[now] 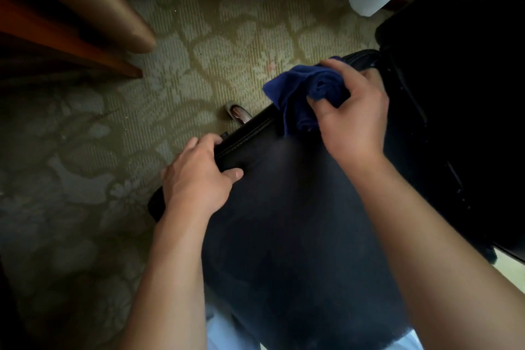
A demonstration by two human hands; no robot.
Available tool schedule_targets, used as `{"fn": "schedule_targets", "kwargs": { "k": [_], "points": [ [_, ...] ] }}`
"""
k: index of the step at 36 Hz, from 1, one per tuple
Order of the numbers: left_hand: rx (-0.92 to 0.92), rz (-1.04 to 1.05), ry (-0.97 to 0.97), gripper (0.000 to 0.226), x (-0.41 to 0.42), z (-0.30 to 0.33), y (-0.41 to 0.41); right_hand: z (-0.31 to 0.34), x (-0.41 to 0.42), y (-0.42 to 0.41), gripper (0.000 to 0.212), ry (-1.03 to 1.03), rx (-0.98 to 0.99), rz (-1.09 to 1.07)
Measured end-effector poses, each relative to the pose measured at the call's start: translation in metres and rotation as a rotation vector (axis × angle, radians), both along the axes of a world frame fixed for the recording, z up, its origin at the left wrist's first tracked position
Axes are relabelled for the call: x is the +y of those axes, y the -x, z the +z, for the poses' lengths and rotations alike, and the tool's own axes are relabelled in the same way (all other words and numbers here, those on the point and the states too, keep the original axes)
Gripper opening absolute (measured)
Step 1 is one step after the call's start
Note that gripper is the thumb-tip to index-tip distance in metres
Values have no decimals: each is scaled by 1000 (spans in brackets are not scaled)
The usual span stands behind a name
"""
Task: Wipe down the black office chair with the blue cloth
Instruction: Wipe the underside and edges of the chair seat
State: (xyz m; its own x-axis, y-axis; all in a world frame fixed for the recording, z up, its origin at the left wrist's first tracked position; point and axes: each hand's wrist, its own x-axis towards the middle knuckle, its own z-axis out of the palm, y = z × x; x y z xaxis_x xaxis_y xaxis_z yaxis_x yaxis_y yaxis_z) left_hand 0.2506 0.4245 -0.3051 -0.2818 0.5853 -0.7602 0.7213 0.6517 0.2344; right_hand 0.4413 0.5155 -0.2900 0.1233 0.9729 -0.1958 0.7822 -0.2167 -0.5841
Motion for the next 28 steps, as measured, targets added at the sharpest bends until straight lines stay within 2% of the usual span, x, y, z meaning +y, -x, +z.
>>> {"fn": "schedule_targets", "kwargs": {
  "k": [5, 11, 16, 21, 28],
  "points": [
    [-13, 0, 25, 54, 9, 2, -1, 3, 1, -11, 49, -40, 45, -23],
    [-70, -2, -17, 66, 13, 3, -10, 9, -27, 2, 54, -8, 213, 69],
    [-73, 1, -63, 31, 23, -4, -26, 2, -37, 15, 56, 61, 198, 177],
    [-62, 17, -35, 38, 33, -6, -27, -3, -28, 15, 53, 82, 170, 179],
    [-106, 82, -46, 68, 34, -4, -29, -9, -4, -5, 49, 15, 156, 49]
  ]
}}
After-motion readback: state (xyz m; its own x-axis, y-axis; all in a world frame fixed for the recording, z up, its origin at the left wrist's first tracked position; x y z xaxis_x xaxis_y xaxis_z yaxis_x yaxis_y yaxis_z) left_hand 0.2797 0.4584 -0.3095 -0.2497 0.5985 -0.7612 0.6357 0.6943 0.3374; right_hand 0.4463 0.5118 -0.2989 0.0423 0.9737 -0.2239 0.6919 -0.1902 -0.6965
